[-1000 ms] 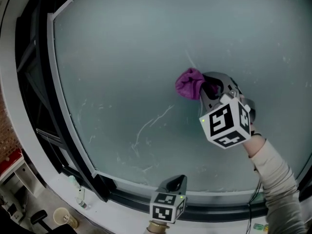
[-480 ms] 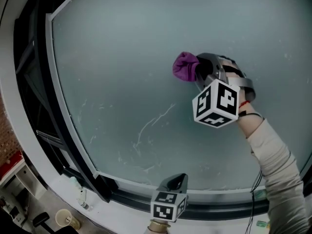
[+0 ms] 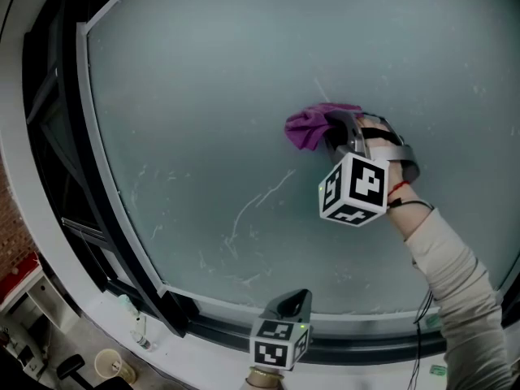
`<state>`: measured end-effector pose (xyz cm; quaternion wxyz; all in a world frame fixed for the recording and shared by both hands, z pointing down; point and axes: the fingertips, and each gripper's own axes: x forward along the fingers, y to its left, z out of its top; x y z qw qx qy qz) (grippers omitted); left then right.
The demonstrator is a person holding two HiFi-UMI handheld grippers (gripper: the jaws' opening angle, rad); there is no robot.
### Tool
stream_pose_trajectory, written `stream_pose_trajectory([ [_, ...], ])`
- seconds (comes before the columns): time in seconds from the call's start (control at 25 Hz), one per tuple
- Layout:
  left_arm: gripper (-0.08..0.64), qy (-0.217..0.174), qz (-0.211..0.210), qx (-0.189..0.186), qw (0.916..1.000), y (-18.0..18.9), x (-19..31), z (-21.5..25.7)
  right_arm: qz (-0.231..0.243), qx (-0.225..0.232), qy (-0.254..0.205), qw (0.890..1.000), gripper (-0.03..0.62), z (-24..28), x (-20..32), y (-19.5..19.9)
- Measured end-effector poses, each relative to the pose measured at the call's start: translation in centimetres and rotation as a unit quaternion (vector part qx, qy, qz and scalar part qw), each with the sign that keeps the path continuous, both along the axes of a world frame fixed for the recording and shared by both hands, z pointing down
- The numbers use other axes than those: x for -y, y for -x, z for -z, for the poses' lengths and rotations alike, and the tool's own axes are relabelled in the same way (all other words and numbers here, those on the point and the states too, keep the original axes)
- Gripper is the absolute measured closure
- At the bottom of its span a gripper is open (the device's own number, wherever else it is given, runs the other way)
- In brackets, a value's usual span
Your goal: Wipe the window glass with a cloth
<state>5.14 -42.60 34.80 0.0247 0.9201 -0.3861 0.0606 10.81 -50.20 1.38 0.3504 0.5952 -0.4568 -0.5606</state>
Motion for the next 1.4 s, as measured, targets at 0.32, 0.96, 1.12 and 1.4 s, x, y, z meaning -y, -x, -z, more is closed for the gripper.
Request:
stream_pose_trajectory([
  [0.32,0.555,0.004,0.002,-0.005,1.0000,0.4,-0.4,-0.3,-0.003,0.004,0.045,0.999,0.543,-5.0,0.9,0.2],
  [0.96,0.555,0.014,0.011,-0.005,0.9998,0.9,-1.6,-1.5,-0.011,0.019,0.101,0.995,0.543,-12.4,0.9,-0.9],
  [1.12,0.555,0.018,0.013,-0.004,0.9997,0.9,-1.8,-1.7,-0.010,0.030,0.121,0.992,0.543,-14.8,1.0,-1.2],
  [1.4,0.555,0.018,0.016,-0.006,0.9997,1.1,-1.9,-1.9,-0.010,0.037,0.151,0.988,0.543,-19.1,1.1,-1.2],
])
